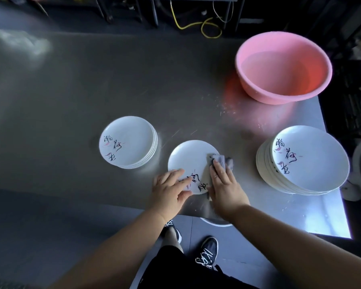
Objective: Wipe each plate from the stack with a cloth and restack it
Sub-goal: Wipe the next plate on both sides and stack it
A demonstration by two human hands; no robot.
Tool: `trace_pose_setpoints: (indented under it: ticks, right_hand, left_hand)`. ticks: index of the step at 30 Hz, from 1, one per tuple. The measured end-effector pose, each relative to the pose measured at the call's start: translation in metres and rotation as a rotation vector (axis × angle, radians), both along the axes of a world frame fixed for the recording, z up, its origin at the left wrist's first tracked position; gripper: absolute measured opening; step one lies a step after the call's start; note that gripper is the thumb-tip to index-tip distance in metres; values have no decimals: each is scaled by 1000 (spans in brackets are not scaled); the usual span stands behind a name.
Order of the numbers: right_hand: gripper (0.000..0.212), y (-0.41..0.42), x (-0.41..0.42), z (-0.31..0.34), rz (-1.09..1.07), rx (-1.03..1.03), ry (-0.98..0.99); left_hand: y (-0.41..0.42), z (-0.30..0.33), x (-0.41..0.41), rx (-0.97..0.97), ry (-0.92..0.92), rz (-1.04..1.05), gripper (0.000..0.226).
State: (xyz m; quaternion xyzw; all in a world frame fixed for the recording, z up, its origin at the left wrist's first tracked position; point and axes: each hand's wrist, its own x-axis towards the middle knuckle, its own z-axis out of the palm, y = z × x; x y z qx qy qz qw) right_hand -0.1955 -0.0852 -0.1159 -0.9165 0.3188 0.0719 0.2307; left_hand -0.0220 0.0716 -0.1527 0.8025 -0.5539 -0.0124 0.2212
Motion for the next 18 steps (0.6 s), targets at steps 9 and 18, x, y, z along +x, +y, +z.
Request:
trace_pose_setpoints:
  ticks: [9,18]
  right_hand:
    - [64,-19,2,16,16,61,58]
    - [64,14,-7,-25,124,-36,189]
  left_hand:
    - [-10,18,2,174,-19,95,49]
    - [-9,12,5,114,12,98,36]
